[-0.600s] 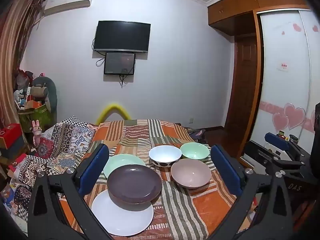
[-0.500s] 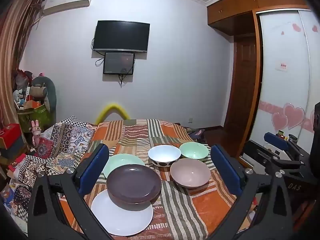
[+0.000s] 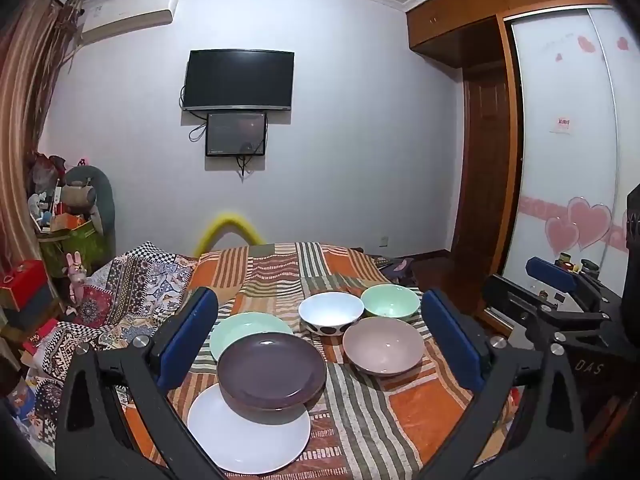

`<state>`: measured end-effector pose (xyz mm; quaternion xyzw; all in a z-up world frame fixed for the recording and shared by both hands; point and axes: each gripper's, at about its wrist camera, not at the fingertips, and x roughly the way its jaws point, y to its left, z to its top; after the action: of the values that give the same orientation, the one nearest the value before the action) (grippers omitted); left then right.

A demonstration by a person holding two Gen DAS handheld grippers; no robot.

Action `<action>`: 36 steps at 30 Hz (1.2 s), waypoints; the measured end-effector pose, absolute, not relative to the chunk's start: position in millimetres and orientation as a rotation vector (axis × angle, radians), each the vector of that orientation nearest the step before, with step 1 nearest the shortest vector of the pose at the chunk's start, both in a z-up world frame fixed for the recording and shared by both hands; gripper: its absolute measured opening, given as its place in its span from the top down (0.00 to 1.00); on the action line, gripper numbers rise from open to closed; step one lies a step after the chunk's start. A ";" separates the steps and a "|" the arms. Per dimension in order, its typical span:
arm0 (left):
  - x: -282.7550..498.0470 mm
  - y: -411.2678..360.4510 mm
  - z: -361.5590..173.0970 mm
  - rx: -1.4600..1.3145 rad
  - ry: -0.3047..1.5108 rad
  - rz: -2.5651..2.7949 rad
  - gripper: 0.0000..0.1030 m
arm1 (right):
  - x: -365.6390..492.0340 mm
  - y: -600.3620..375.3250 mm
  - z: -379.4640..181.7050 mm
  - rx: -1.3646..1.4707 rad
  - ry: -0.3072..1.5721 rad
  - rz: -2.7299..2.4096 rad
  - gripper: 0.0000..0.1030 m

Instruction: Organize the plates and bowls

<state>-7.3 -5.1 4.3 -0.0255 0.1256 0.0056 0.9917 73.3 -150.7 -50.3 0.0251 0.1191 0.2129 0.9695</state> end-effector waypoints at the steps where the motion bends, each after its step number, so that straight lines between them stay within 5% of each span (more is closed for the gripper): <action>1: -7.4 -4.2 4.5 -0.054 0.253 0.010 0.00 | 73.9 -150.9 -50.6 0.051 0.241 0.431 0.01; 36: -3.3 -6.8 0.4 -0.060 0.261 0.017 0.00 | 71.9 -148.9 -53.0 0.051 0.246 0.434 0.01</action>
<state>-3.3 -6.8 0.4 -0.0301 0.1304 0.0085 0.9910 71.9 -148.9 -53.0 0.0251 0.1216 0.2150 0.9687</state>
